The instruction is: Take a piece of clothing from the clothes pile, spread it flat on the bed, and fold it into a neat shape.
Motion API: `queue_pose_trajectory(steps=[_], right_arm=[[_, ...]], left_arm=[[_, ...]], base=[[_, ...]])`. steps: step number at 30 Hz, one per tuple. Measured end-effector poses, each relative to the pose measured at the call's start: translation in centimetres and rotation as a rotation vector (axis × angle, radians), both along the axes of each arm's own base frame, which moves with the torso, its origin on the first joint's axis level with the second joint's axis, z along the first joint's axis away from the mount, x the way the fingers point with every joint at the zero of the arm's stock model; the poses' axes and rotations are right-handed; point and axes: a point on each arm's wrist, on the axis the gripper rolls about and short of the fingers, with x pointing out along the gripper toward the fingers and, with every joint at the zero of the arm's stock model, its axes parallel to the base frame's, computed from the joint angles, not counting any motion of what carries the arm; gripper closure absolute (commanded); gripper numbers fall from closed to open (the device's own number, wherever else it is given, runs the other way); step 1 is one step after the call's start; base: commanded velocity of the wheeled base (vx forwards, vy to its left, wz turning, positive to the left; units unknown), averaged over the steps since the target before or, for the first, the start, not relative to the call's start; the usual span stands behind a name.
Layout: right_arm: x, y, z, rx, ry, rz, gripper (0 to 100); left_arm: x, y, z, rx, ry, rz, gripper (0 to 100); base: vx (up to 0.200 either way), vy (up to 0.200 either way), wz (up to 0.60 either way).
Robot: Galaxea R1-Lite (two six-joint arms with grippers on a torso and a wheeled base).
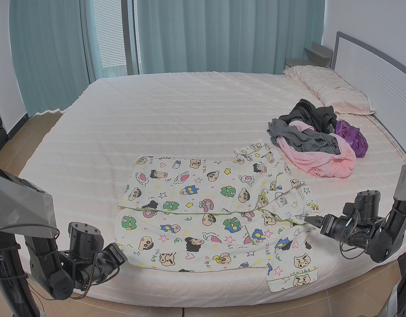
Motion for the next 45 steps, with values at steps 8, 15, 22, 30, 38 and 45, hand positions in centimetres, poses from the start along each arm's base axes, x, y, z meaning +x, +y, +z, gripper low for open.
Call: queue_pose_trajectory(steps=[8, 15, 22, 30, 38, 45], right_arm=[[-3.8, -0.8, 0.2, -0.059, 0.047, 0.125, 0], [-7.2, -0.5, -1.7, -0.117, 0.218, 0.331, 0], [-7.5, -0.2, -3.1, -0.129, 0.280, 0.384, 0], [-6.4, 0.1, -4.2, -0.139, 0.224, 0.387, 0], [-6.5, 0.6, -5.5, -0.140, 0.270, 0.410, 0], [-6.6, 0.7, -5.7, -0.137, 0.282, 0.412, 100]], left_arm=[[0.0, 0.0, 0.0, 0.001, 0.002, 0.000, 100], [-0.1, 0.0, -0.1, 0.002, 0.005, -0.001, 100], [-0.1, 0.0, -0.1, 0.002, 0.006, 0.000, 100], [-0.1, 0.0, -0.1, 0.002, 0.007, -0.001, 100], [0.0, 0.0, -0.1, 0.001, 0.005, 0.000, 100], [-0.1, 0.0, -0.1, 0.002, 0.006, 0.000, 100]], base=[[0.000, 0.000, 0.00], [0.000, 0.000, 0.00], [0.000, 0.000, 0.00], [0.000, 0.000, 0.00], [0.000, 0.000, 0.00], [0.000, 0.000, 0.00]])
